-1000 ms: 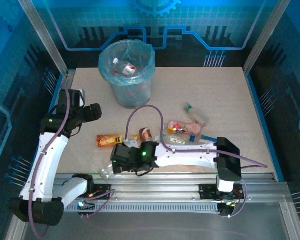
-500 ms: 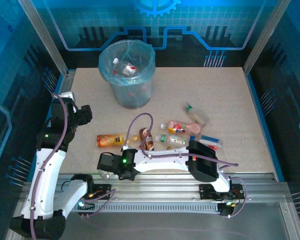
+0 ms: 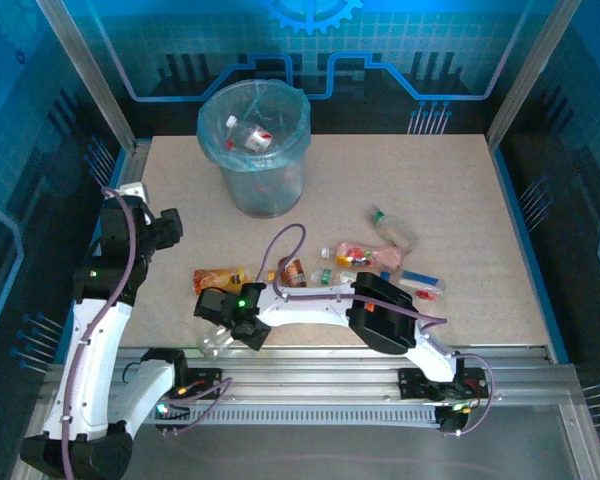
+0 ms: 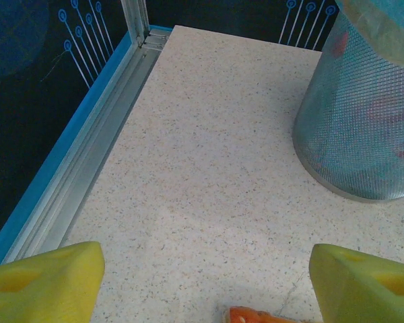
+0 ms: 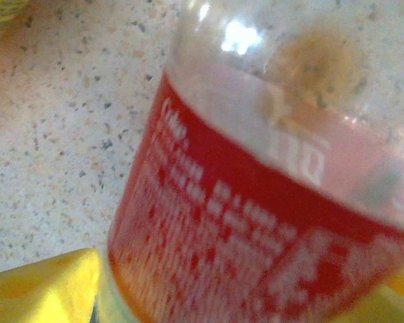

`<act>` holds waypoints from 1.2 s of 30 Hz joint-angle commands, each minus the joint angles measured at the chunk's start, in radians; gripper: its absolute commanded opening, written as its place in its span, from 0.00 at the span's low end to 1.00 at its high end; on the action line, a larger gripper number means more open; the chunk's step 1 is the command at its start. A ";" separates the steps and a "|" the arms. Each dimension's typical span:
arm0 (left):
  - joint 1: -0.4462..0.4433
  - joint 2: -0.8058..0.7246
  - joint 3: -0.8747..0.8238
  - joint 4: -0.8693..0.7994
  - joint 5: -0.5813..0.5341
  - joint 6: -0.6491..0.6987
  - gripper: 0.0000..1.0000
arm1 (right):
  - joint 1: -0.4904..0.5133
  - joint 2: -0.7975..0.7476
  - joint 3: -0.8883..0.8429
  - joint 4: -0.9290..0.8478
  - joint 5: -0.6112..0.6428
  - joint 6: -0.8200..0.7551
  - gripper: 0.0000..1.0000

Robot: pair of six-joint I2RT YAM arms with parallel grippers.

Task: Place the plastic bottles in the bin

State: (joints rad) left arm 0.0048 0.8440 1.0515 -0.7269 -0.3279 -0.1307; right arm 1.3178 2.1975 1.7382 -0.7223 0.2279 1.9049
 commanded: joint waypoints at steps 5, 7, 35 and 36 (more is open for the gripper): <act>0.012 -0.006 0.030 -0.008 0.010 0.013 0.80 | -0.025 -0.040 -0.006 0.004 0.017 -0.014 0.65; 0.011 -0.006 0.050 -0.024 0.020 0.011 0.80 | -0.013 -0.078 -0.029 0.004 0.029 -0.023 0.59; -0.188 0.238 0.513 0.034 0.739 -0.163 0.70 | -0.244 -0.993 -0.594 0.347 0.147 -1.157 0.32; -0.222 0.262 0.536 0.033 0.739 -0.157 0.70 | -0.285 -1.033 -0.625 0.370 0.113 -1.191 0.30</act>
State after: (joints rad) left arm -0.1505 1.0676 1.5188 -0.7502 0.3325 -0.2897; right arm 1.1027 1.2457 1.1778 -0.4484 0.4034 0.9310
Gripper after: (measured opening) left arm 0.696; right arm 0.489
